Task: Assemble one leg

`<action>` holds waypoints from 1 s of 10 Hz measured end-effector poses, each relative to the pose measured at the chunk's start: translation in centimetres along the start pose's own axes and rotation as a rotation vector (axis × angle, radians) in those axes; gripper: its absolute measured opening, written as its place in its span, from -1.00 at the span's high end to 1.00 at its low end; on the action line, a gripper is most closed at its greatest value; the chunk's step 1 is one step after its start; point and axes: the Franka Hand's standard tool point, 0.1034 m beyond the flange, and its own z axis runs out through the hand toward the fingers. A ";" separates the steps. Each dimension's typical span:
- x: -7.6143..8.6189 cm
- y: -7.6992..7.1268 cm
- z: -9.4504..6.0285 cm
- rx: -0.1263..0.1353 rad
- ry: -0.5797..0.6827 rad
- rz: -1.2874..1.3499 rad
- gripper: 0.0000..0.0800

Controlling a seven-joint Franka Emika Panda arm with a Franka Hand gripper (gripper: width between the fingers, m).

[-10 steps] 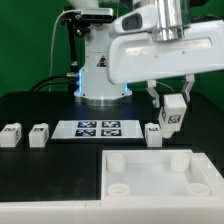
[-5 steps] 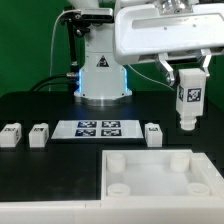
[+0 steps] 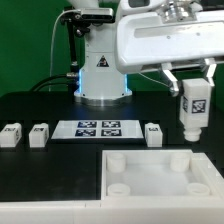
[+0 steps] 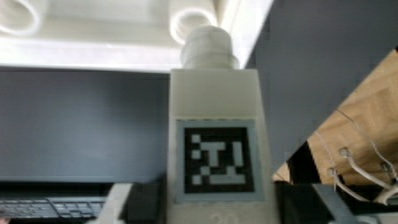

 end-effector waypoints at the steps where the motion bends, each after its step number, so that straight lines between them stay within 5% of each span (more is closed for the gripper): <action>1: 1.0 -0.2 0.9 0.005 0.011 0.005 0.27; 3: 1.5 -0.2 2.9 0.011 0.013 0.017 0.27; 5: 0.4 0.5 4.3 0.004 -0.002 0.016 0.27; 10: -1.7 0.9 5.9 0.002 -0.040 0.016 0.27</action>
Offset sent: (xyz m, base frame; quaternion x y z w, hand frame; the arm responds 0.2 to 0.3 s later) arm 0.0181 -0.0064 -0.0180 -0.0187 0.0165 -0.0113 0.9996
